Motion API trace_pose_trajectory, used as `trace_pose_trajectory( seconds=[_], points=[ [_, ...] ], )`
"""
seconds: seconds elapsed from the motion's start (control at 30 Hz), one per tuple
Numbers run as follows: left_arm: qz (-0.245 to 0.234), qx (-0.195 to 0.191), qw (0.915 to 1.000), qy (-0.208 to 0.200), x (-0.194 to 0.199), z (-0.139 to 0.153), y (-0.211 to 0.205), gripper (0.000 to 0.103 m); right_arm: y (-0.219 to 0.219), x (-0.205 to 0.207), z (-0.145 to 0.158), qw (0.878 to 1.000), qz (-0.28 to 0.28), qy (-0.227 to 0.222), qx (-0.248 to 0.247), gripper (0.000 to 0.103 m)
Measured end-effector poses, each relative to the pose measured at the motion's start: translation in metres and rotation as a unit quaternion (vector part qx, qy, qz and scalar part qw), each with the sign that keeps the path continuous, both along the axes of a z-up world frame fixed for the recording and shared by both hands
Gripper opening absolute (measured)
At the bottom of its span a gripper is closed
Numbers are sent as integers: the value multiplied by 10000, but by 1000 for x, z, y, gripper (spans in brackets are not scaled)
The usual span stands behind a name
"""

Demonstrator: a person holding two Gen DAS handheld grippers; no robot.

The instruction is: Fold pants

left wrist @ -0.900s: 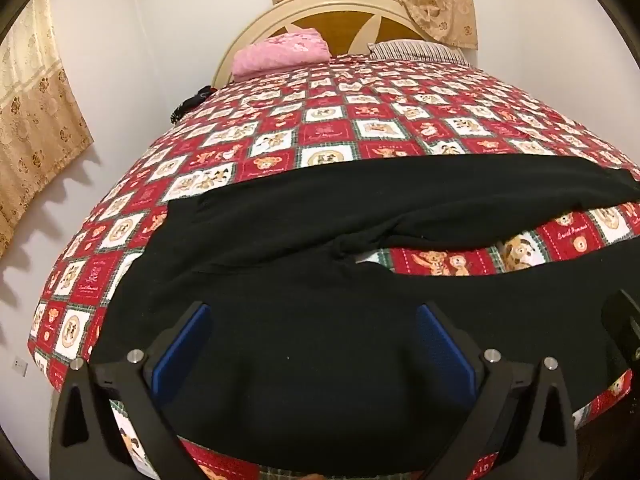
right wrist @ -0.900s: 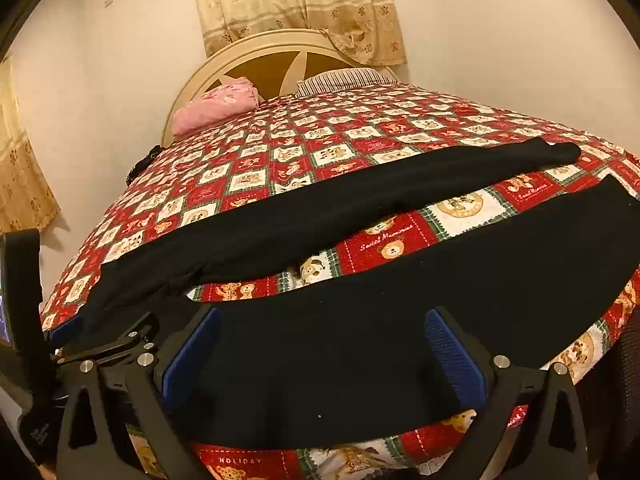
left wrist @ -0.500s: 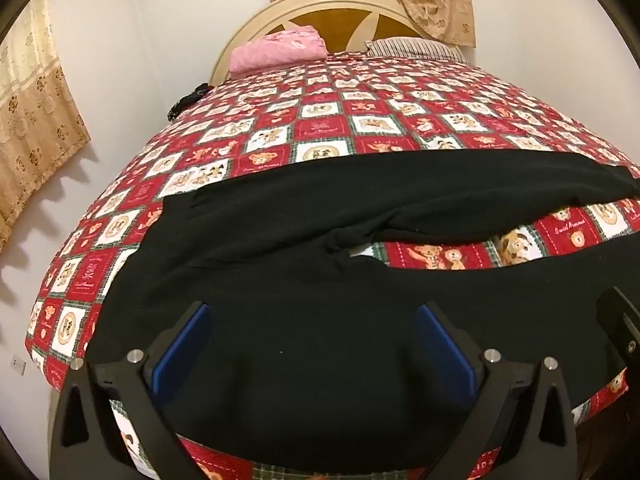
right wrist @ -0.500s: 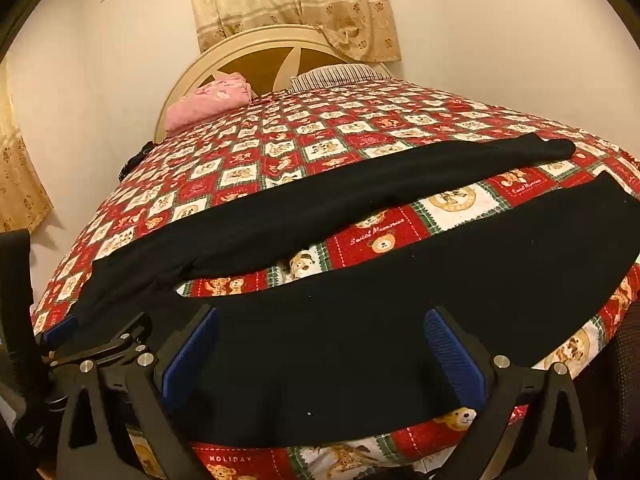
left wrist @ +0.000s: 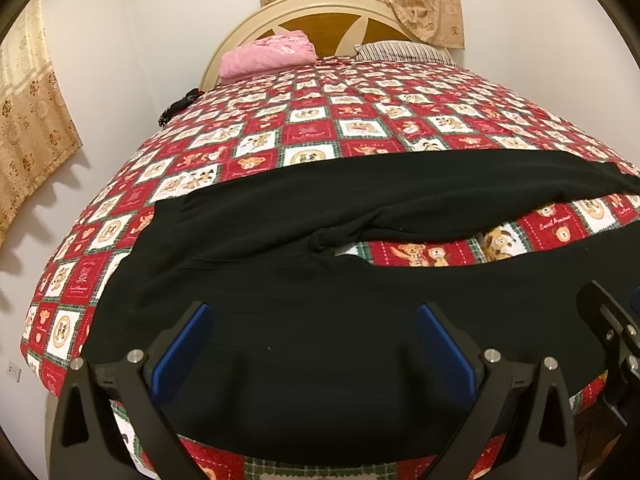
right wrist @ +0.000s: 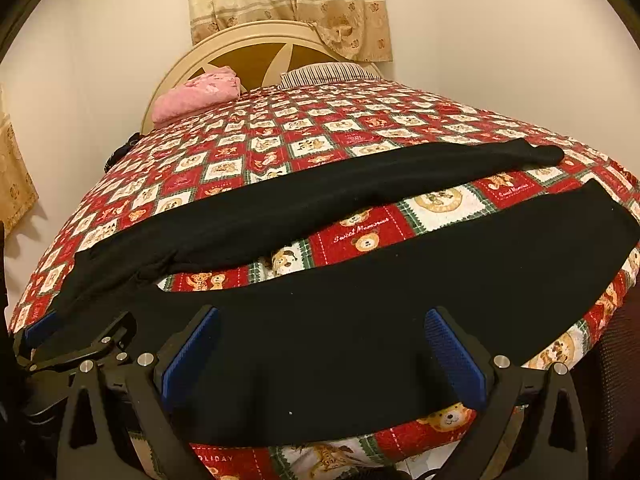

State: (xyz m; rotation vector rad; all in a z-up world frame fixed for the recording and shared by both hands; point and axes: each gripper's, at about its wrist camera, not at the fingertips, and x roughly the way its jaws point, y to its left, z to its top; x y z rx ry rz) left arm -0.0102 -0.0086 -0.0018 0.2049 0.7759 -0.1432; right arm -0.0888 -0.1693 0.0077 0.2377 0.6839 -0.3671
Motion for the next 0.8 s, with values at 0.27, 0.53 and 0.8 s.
trace_pose_trajectory(
  seconds=[0.27,0.53,0.8],
  points=[
    [-1,-11,10000,13,-1,0,-1,103,0,0,-1,10000,2,21,24,102],
    [-38,50,10000,12,-2,-1,-4,103,-1,0,-3,9999,-23,60,104,102],
    [-27,71,10000,13,-2,-2,-2,103,-2,0,-4,9999,-23,74,114,102]
  ],
)
